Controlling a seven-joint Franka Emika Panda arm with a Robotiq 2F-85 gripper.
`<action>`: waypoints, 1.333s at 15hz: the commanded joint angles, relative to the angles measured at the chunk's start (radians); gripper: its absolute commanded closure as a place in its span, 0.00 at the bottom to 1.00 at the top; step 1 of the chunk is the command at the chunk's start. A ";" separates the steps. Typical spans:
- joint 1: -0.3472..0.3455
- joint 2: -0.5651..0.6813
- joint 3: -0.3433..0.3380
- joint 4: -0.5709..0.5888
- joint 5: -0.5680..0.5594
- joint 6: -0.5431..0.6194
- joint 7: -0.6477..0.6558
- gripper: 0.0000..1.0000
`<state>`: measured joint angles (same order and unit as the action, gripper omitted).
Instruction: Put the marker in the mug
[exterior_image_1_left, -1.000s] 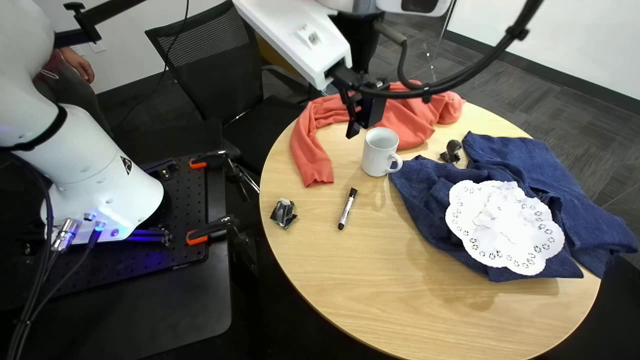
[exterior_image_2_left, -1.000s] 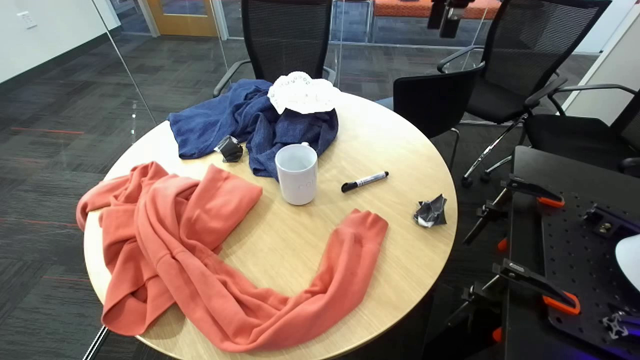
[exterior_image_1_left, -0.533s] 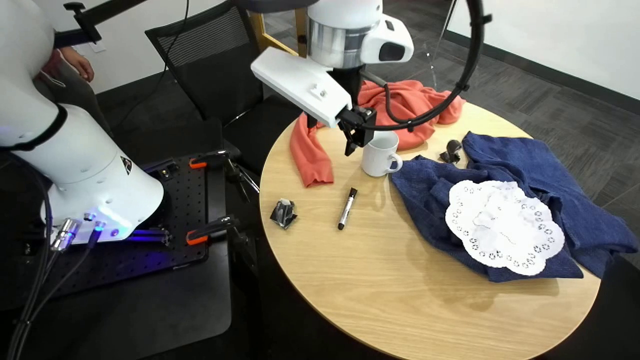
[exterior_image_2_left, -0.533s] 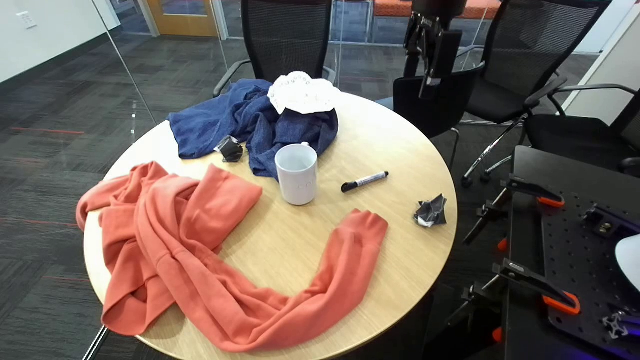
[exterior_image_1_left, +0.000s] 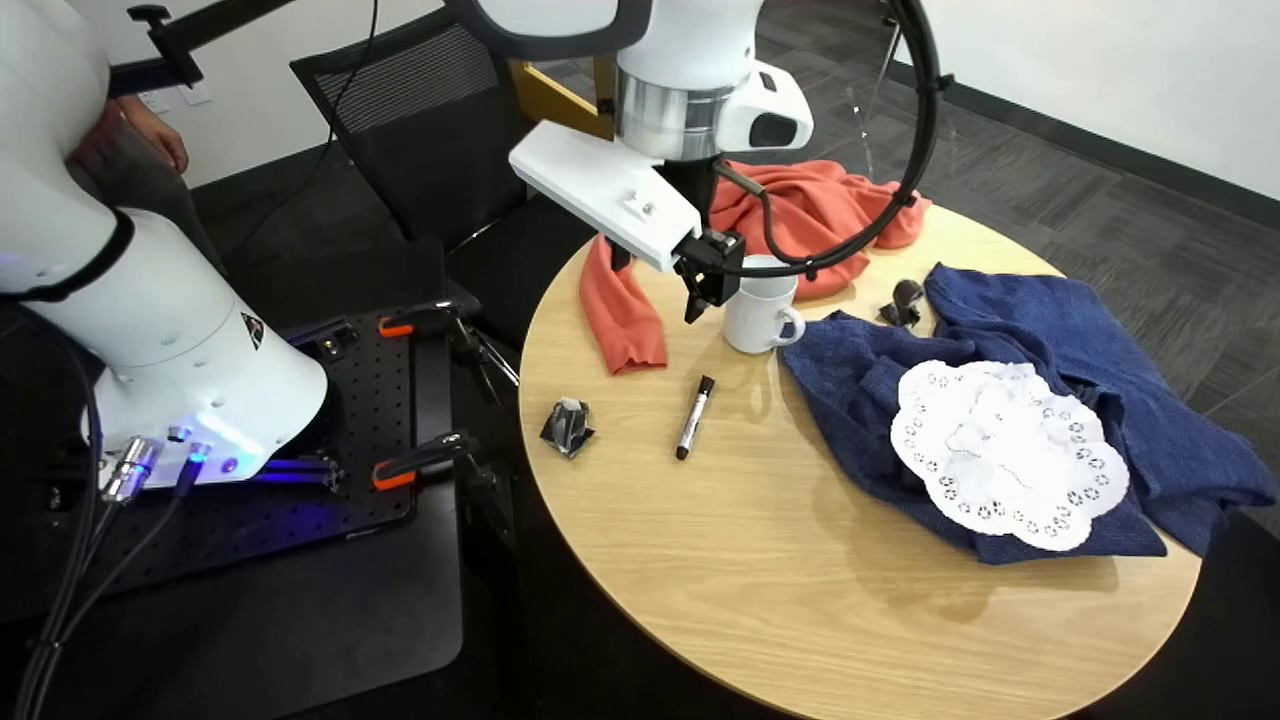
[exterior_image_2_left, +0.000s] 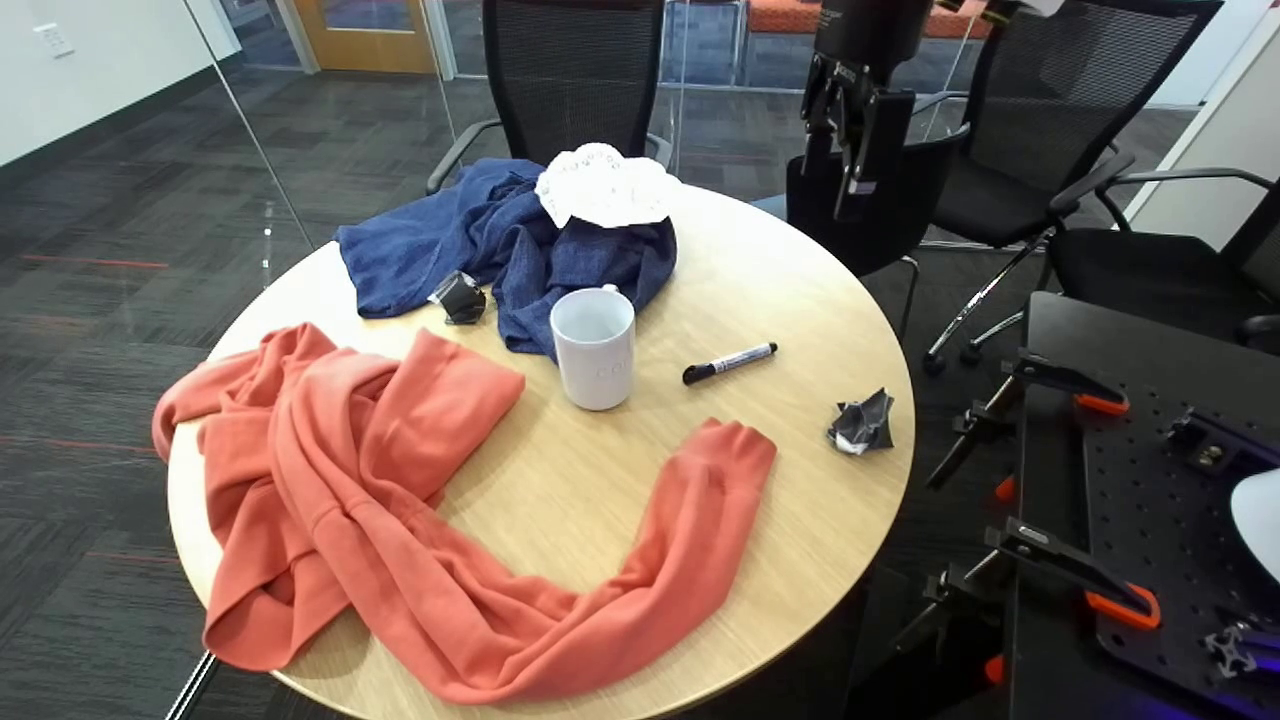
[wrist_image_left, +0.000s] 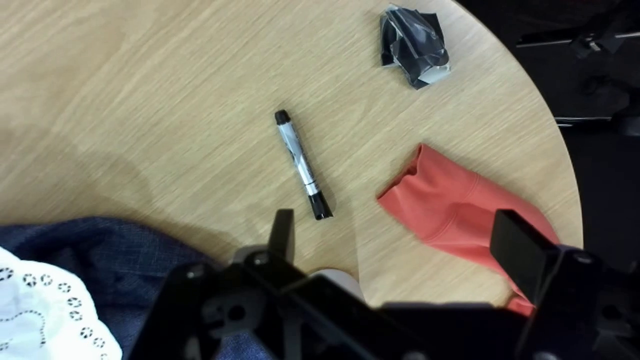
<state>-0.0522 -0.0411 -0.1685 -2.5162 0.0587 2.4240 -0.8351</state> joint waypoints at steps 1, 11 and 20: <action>-0.009 0.023 0.020 0.013 0.061 -0.006 -0.065 0.00; -0.038 0.236 0.104 0.060 0.144 0.245 -0.359 0.00; -0.133 0.514 0.193 0.159 0.054 0.489 -0.300 0.00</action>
<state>-0.1509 0.3870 0.0055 -2.4098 0.1702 2.8554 -1.1748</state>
